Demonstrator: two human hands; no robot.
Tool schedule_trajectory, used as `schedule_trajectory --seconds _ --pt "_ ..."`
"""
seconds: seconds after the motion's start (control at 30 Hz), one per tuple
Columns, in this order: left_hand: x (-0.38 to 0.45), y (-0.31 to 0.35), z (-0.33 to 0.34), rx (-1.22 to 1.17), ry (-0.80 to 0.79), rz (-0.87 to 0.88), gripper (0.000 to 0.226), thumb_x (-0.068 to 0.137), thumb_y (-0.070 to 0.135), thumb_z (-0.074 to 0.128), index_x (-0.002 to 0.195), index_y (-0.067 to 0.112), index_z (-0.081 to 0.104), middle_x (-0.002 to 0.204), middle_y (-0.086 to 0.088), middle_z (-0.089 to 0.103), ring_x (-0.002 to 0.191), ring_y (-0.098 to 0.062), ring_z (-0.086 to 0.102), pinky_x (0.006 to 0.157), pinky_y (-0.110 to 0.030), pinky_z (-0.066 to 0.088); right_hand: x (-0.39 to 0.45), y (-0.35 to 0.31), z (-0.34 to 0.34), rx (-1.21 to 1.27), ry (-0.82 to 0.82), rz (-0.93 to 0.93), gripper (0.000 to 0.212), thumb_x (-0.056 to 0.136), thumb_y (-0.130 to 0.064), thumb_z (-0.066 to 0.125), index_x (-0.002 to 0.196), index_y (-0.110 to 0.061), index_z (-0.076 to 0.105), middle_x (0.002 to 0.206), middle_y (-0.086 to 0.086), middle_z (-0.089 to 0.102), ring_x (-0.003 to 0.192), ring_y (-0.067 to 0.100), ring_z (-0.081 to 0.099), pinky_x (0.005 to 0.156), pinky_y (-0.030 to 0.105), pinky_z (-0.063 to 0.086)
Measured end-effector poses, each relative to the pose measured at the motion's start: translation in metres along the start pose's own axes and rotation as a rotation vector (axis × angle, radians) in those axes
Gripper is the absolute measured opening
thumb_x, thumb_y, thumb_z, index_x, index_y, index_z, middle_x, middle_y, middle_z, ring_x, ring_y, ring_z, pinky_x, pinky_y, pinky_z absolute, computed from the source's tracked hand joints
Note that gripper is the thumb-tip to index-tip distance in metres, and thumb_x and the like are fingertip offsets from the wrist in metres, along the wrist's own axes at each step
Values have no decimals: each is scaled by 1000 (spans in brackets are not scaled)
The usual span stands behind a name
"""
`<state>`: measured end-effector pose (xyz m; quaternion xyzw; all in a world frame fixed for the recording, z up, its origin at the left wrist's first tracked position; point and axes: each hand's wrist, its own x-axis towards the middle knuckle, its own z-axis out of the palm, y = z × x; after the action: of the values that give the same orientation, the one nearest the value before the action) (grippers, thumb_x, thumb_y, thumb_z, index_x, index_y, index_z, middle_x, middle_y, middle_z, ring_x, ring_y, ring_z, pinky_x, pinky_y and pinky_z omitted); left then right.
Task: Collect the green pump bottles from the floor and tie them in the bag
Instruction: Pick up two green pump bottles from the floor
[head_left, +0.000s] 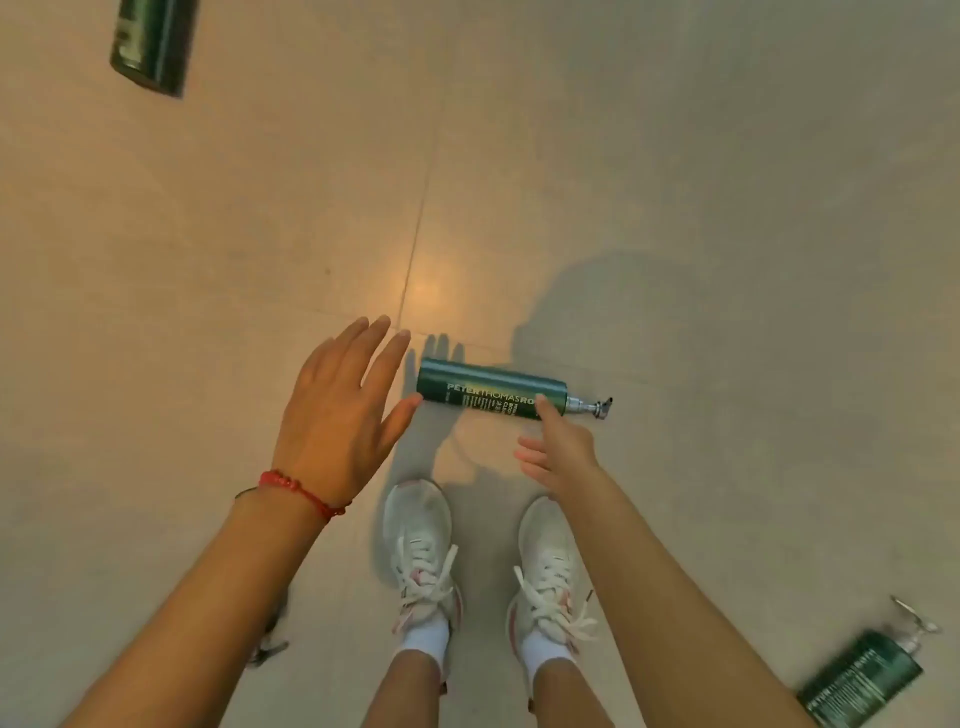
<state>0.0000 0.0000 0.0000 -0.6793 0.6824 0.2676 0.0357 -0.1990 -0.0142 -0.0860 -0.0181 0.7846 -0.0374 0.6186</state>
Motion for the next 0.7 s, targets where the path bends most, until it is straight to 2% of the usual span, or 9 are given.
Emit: schedule_trajectory --seconds 0.07,0.1,0.23,0.33,0.4,0.5,0.6,0.7 --pt "1 -8 19 4 -26 -15 66 92 48 20 126 -1 47 130 -28 50 120 -43 46 97 -55 39 20 2 12 186 -31 91 49 85 -42 59 113 -3 52 125 26 56 112 39 57 91 42 49" --pt "0 -12 28 9 -20 -17 67 92 49 18 126 -1 47 130 -27 50 121 -43 46 97 -55 38 29 2 18 259 -30 114 51 84 -43 61 115 -5 50 125 25 55 110 37 58 88 40 49" --pt "-7 -27 66 16 -19 -41 65 91 48 21 126 -1 47 129 -27 51 120 -43 47 97 -55 39 68 1 41 496 58 135 49 78 -40 69 110 -6 51 115 16 61 103 29 61 88 39 52" --pt "-10 -32 80 -2 -28 -51 65 91 48 22 126 -1 47 129 -27 51 120 -43 46 97 -55 39 81 0 52 567 104 122 42 73 -37 75 97 -11 51 101 9 63 85 23 62 72 33 53" --pt "-11 -34 84 -17 -32 -58 63 91 46 25 126 -1 47 128 -27 51 119 -43 47 97 -55 39 83 2 55 600 121 87 42 71 -33 77 96 -12 51 98 8 62 82 22 62 66 32 53" --pt "-11 -36 80 -40 -11 -61 62 90 45 27 125 -2 48 127 -28 52 118 -44 48 96 -56 39 79 7 51 573 95 -22 43 71 -25 77 100 -11 49 102 10 62 86 21 64 76 34 56" --pt "-15 -32 65 -70 11 -89 64 90 47 26 125 -3 47 127 -29 51 119 -44 46 97 -56 38 58 12 40 483 -69 -190 39 75 -19 74 107 -12 53 110 8 63 87 15 64 78 30 55" --pt "-21 -28 44 -98 51 -135 55 89 39 39 127 -1 46 130 -27 50 122 -43 45 99 -54 36 23 10 30 285 -195 -342 34 75 -20 73 105 -20 57 104 1 66 86 10 67 82 30 56"
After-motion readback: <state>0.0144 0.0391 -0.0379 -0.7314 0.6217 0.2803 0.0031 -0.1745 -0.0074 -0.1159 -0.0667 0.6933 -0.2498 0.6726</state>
